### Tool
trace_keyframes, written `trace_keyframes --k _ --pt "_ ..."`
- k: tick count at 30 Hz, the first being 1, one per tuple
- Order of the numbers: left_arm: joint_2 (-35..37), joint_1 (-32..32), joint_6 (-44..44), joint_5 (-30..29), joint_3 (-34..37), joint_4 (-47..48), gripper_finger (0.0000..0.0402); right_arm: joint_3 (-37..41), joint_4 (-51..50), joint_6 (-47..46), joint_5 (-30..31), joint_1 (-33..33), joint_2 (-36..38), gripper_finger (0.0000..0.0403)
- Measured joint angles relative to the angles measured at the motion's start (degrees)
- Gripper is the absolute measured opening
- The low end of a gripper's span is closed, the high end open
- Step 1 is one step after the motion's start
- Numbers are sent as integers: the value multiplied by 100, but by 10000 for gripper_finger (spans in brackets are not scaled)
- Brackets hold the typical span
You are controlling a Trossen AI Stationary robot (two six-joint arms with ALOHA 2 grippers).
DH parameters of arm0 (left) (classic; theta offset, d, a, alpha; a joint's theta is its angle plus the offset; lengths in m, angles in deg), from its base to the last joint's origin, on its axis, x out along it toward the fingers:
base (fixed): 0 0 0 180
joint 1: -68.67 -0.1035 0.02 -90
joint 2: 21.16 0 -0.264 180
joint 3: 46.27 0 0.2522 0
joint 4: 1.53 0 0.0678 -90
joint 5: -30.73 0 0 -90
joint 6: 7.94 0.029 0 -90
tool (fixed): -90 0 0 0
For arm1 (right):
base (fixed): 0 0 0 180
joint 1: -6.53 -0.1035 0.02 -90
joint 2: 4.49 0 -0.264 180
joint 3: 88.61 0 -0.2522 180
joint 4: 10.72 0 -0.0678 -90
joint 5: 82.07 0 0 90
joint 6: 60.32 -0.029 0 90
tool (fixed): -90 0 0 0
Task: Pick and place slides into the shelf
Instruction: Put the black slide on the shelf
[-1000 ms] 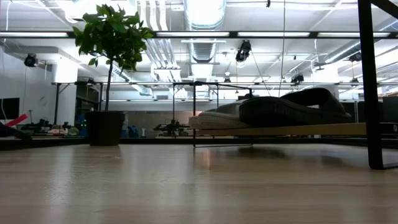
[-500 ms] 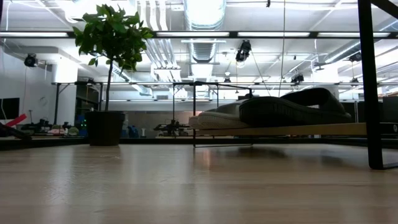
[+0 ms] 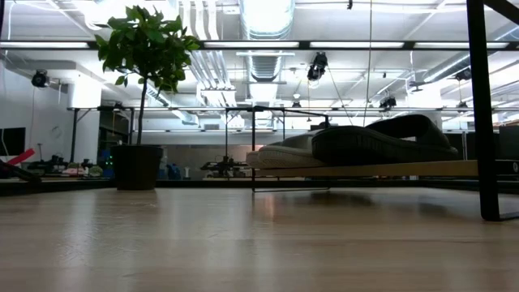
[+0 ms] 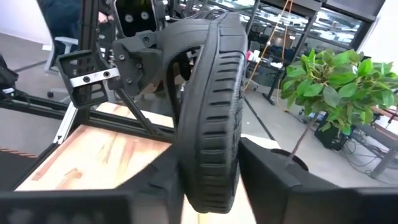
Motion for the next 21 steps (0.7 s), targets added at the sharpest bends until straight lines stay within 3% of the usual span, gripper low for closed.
trace_keyframes --k 5,9,16,21 --pt "0 2 0 -43 0 11 0 -1 -65 41 135 9 2 44" --pt "-1 -13 -26 -43 0 60 0 -13 -275 -28 673 0 2 42" --pt "-2 -11 -18 -50 0 180 4 -13 -364 -17 713 0 10 42" --pt "0 -2 -2 -207 7 327 38 -11 -521 -9 750 38 126 42"
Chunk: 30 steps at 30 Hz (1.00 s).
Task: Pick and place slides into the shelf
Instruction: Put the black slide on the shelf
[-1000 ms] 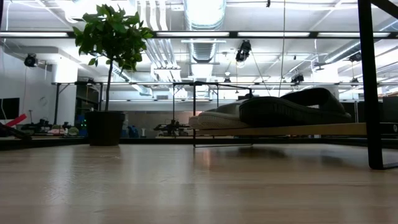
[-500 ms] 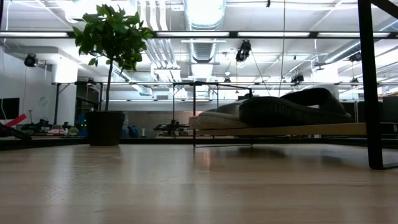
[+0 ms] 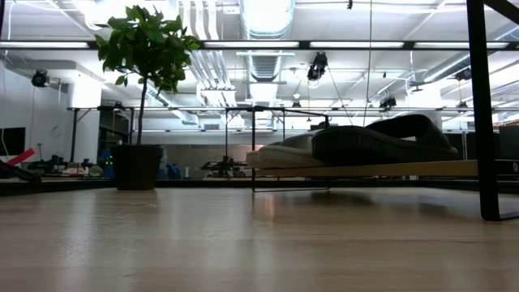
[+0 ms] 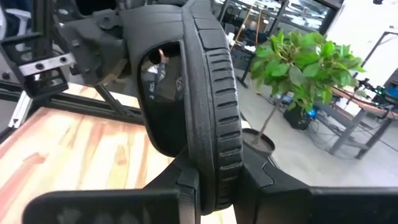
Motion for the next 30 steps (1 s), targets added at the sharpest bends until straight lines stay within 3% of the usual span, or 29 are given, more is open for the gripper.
trace_keyframes --k 8,15,24,30 --pt "219 7 63 -171 -5 1081 152 9 -1113 -764 22 107 683 42" --pt "450 94 471 -516 15 1214 235 17 -2516 -1535 -1 259 1519 41" --pt "603 341 957 -1603 24 1232 260 17 -4200 -2944 -53 432 2607 41" --pt "601 441 960 -2026 26 1355 260 15 -4923 -3829 -709 451 3123 41"
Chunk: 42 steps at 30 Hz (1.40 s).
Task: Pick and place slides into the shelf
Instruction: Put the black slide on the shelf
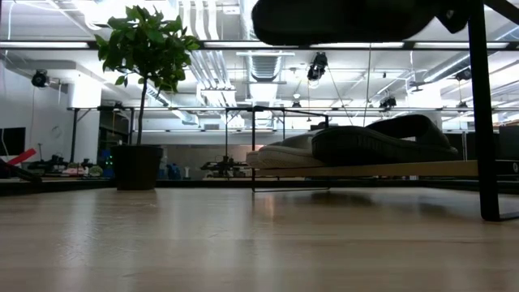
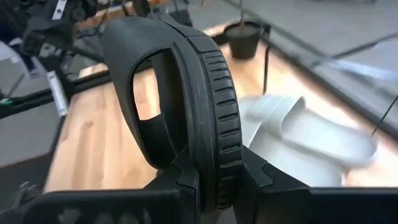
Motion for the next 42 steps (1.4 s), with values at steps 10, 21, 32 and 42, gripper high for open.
trace_keyframes --k 10,21,32,42 --pt "2 5 117 -34 9 133 260 0 -1210 -1077 -250 0 285 41" --pt "2 10 148 -387 9 133 261 -338 -2641 -2058 -567 -2 331 41" --pt "2 9 98 -457 9 137 261 -1185 -3306 -2482 -1304 -4 359 41" --pt "2 9 109 -454 7 134 261 -1121 -3694 -2951 -1805 -3 359 41"
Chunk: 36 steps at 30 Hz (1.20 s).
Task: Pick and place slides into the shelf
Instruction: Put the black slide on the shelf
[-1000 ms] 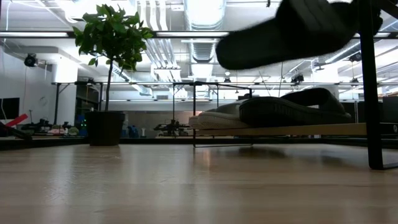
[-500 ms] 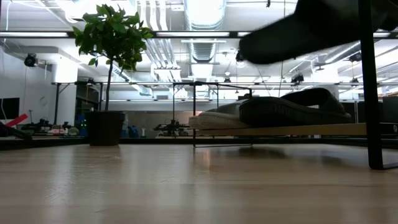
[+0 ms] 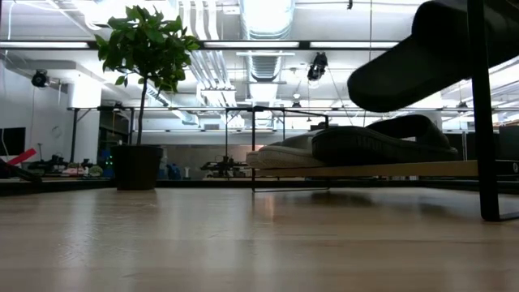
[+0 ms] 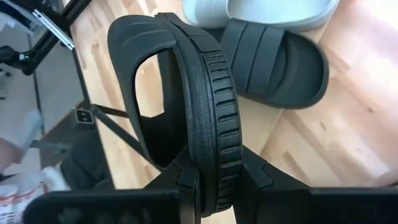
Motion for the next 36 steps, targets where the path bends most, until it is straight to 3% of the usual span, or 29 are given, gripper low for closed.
trace_keyframes --k 6,20,22,28,36 --pt "0 0 2 0 0 0 261 30 -206 -433 -474 1 0 41" --pt "0 -9 -55 63 -31 -1 261 155 -622 -870 -469 3 2 41" --pt "2 -12 -185 403 -27 26 261 157 -610 -868 -470 3 2 41" --pt "2 -220 -219 2246 -87 873 261 162 -585 -826 -377 1 -11 41" --pt "-349 -1115 324 3440 -482 1398 261 164 -336 -823 -379 1 -13 41"
